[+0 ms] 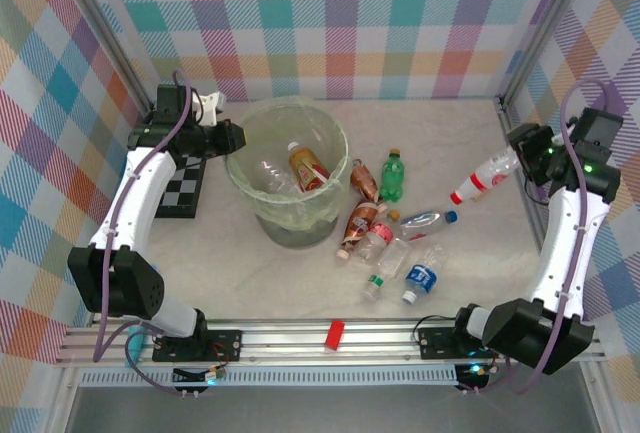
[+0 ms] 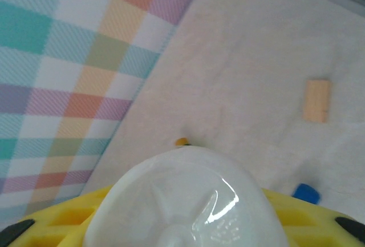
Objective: Put the plastic bottles in the bin
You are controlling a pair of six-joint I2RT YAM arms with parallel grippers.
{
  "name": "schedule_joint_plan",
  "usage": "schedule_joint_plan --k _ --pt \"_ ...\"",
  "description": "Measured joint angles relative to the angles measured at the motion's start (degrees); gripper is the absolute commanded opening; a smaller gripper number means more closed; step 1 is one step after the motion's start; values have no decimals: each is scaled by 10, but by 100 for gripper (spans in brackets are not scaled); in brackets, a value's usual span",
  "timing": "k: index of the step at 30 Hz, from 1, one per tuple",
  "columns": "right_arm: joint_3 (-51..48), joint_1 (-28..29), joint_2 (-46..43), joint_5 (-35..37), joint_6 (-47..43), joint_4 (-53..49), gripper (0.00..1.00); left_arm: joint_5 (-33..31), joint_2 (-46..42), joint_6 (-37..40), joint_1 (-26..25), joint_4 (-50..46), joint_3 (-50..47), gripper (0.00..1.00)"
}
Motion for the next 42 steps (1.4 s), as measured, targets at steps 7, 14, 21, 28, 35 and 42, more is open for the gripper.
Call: schedule_joint_plan --k 7,14,21,28,35,42 --pt "135 180 32 8 34 33 36 -2 0 2 -2 0 0 15" --pt "285 390 177 13 46 82 36 -5 0 6 -11 0 0 16" --pt "374 522 313 3 31 83 36 -8 0 6 -13 1 0 15" --pt "385 593 379 -4 4 51 37 -9 0 6 -14 2 0 15" --pt "319 642 386 23 -22 41 41 -7 0 9 -14 2 0 15" --pt "299 654 386 47 -34 41 74 -7 0 14 -18 3 0 15"
